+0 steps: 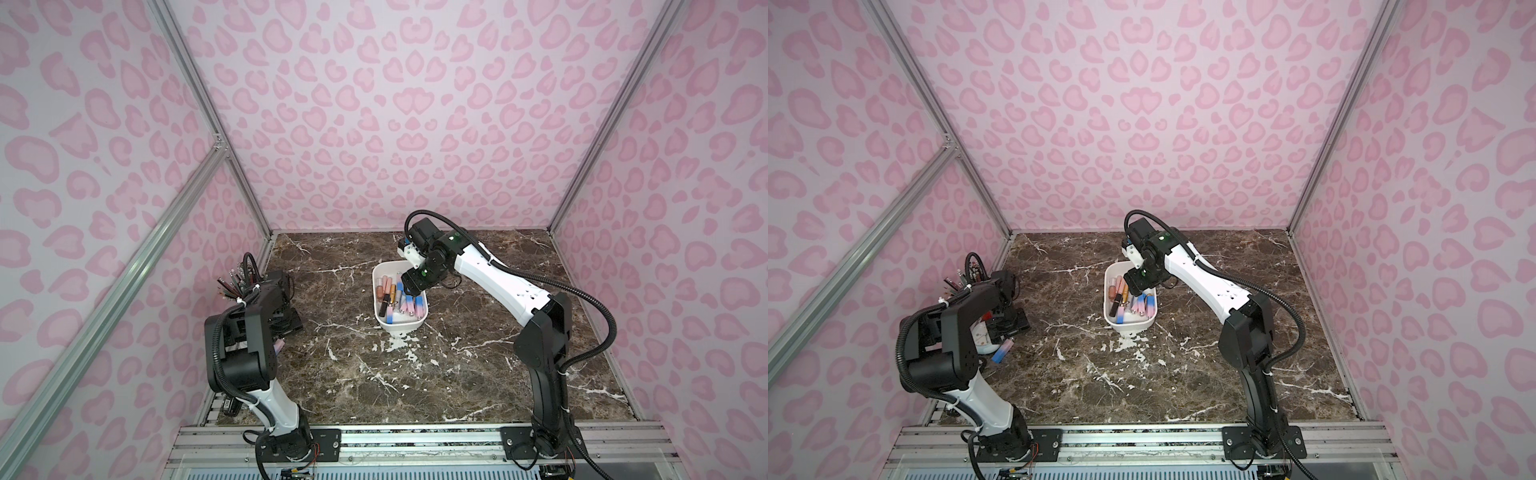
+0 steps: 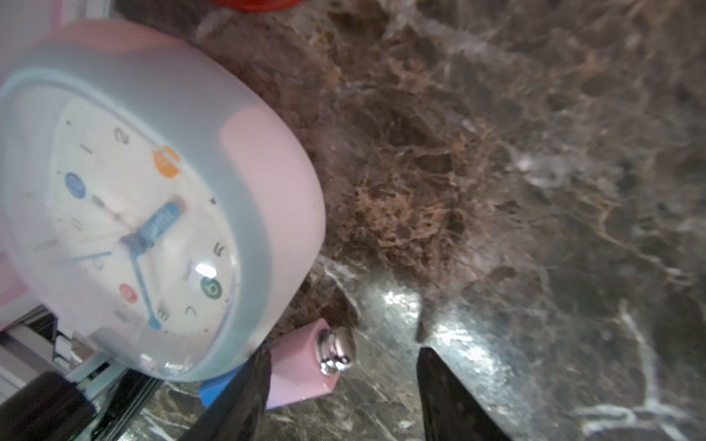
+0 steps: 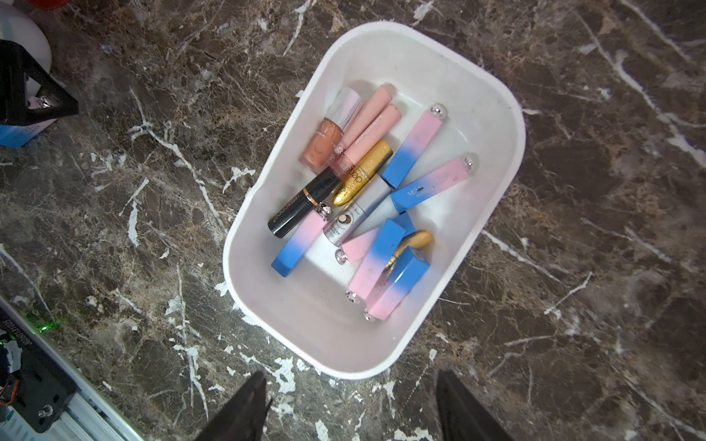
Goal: Put the lipstick into the storage box
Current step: Adjust the lipstick at the center of the board, then pick up the lipstick at the center of the board.
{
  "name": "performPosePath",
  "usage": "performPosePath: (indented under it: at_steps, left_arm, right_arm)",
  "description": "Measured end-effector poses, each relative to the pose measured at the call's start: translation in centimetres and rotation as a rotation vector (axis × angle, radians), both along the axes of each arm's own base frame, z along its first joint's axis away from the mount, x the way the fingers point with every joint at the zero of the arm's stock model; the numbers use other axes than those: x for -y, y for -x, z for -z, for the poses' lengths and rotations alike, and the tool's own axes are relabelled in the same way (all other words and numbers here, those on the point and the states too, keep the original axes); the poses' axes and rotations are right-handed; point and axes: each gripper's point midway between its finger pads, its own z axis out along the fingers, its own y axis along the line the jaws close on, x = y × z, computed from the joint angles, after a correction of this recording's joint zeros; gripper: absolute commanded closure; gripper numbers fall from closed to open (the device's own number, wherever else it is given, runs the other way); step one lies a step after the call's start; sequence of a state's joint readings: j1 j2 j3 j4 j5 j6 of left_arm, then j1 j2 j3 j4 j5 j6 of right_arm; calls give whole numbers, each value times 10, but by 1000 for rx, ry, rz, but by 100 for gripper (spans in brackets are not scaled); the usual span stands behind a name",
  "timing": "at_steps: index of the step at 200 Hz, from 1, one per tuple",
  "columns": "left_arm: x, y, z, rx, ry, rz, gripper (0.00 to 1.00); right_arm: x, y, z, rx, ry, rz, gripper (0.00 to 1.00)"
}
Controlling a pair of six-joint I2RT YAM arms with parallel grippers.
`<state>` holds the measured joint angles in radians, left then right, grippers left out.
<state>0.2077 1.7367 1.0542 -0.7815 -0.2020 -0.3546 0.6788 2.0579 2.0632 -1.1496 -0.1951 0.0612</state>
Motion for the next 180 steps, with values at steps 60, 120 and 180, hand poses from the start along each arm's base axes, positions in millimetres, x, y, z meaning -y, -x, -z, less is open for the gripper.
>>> performPosePath:
  at_steps: [60,120,180]
  left_arm:
    - [15,17,4,-13,56,-9,38]
    - [38,6,-16,43,66,50,37]
    - [39,25,-31,17,21,62,36]
  right_arm:
    - [6,1,6,1,27,6,27]
    - [17,11,13,-5,46,12,27]
    - [31,31,24,-14,19,33,24]
